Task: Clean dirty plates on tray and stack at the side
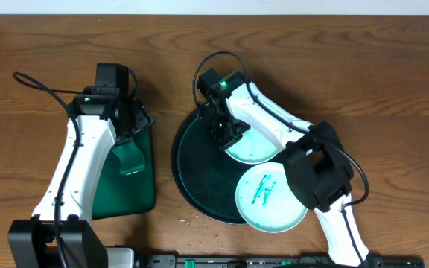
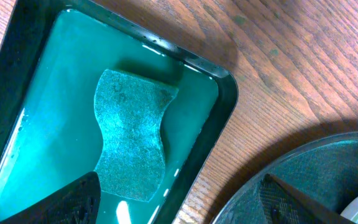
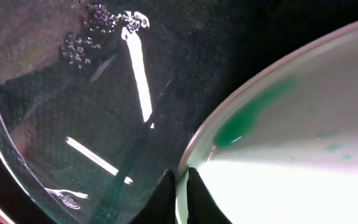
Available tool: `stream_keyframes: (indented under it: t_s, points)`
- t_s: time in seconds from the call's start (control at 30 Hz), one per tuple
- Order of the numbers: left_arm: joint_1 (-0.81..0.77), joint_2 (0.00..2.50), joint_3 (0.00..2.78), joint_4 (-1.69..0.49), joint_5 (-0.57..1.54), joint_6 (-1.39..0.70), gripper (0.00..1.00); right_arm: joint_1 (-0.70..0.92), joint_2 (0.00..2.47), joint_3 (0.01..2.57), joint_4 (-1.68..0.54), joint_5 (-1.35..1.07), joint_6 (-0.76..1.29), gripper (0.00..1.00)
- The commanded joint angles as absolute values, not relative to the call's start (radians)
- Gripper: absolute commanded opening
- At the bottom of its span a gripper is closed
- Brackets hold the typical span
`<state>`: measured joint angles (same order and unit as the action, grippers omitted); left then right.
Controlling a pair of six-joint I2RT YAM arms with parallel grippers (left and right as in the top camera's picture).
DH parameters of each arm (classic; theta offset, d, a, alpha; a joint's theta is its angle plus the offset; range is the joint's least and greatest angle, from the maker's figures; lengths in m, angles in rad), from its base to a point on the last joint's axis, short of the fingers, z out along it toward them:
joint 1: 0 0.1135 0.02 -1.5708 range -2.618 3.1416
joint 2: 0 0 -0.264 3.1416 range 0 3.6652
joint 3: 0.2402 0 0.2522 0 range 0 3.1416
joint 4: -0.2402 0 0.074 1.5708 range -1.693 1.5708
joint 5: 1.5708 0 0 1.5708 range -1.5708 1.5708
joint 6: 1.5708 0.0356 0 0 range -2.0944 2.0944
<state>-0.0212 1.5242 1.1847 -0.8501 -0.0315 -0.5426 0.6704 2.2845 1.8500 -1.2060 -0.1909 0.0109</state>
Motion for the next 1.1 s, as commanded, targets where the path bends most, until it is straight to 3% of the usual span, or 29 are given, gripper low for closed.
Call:
stream_keyframes:
  t_s: [0.0,1.07]
  points:
    - [-0.016,1.522,1.199,-0.855,-0.033,-0.536,0.82,0.685,2.293,1.842,-1.197,-0.192,0.029,0.04]
    - [-0.016,1.522,1.199,-0.855,-0.033,-0.536,0.82,0.735,2.28,1.998,-1.284,0.049,0.138,0.01]
